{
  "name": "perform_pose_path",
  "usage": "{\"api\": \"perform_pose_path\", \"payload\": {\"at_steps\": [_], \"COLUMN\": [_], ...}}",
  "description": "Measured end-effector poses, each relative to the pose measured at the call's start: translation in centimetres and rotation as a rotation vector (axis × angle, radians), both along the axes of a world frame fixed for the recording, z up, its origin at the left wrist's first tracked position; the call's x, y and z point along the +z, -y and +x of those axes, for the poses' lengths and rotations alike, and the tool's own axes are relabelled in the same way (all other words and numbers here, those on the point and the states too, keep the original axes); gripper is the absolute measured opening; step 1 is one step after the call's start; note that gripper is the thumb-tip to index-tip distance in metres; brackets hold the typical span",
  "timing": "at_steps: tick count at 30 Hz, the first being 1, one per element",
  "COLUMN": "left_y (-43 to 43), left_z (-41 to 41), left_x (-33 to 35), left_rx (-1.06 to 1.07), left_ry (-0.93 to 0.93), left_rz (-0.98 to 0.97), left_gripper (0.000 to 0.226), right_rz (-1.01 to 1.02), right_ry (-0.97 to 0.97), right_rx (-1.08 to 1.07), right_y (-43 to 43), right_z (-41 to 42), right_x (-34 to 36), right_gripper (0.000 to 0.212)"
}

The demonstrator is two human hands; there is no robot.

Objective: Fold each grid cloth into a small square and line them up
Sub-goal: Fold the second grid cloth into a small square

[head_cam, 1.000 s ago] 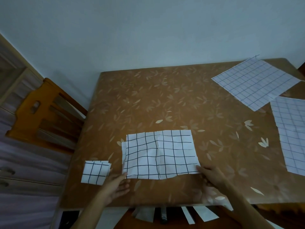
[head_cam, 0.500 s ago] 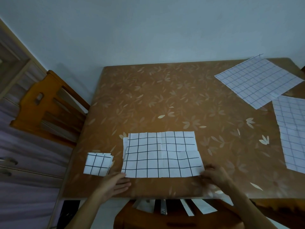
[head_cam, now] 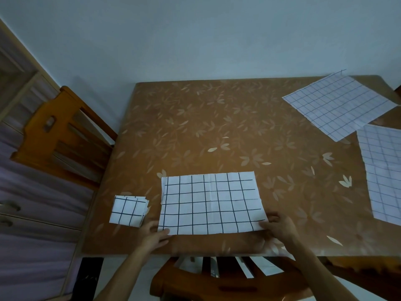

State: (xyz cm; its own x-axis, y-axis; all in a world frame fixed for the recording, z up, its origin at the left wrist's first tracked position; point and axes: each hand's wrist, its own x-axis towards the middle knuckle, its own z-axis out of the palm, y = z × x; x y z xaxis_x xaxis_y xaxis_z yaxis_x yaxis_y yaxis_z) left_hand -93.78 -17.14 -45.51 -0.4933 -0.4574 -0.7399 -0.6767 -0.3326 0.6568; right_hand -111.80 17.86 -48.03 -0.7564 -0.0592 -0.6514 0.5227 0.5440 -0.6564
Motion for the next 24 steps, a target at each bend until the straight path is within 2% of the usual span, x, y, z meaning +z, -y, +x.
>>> {"api": "perform_pose_path", "payload": {"at_steps": [4,8,10,12,13,15,16,19,24], "left_y": [0.4,0.9,1.1,1.1,1.0,0.5,-0.1,-2.1,-4.7], "left_z": [0.4,-0.6,-1.8,-3.0,-3.3,-3.4,-3.3,-3.0,-4.4], "left_x": [-0.3,0.0,0.7,1.3,1.3,0.8,0.7,0.5,1.3], "left_rx": [0.007,0.065,0.118,0.104,0.097,0.104,0.104,0.081,0.049], "left_ry": [-0.016,-0.071,-0.165,-0.21,-0.182,-0.061,0.004,0.074,0.075], "left_rz": [-0.035,-0.053,0.069,0.182,0.196,0.203,0.232,0.386,0.493], "left_gripper": [0.037,0.061,0.068,0.059,0.061,0.085,0.087,0.066,0.058], "right_rz": [-0.026,-0.116,-0.204,-0.258,-0.277,-0.323,-0.356,-0.446,-0.636], "right_ry": [0.053,0.083,0.124,0.155,0.165,0.162,0.148,0.081,0.101], "right_rx": [0.011,0.022,-0.042,-0.094,-0.113,-0.157,-0.192,-0.329,-0.518], "right_y": [-0.2,0.1,0.6,1.4,1.8,2.6,2.9,4.3,6.4], "right_z": [0.2,0.5,0.9,1.2,1.3,1.6,1.6,2.0,2.9], "right_x": [0.2,-0.2,0.0,0.4,0.7,1.3,1.3,2.2,2.9], "right_gripper": [0.043,0.027,0.026,0.027,0.025,0.023,0.024,0.019,0.023]}}
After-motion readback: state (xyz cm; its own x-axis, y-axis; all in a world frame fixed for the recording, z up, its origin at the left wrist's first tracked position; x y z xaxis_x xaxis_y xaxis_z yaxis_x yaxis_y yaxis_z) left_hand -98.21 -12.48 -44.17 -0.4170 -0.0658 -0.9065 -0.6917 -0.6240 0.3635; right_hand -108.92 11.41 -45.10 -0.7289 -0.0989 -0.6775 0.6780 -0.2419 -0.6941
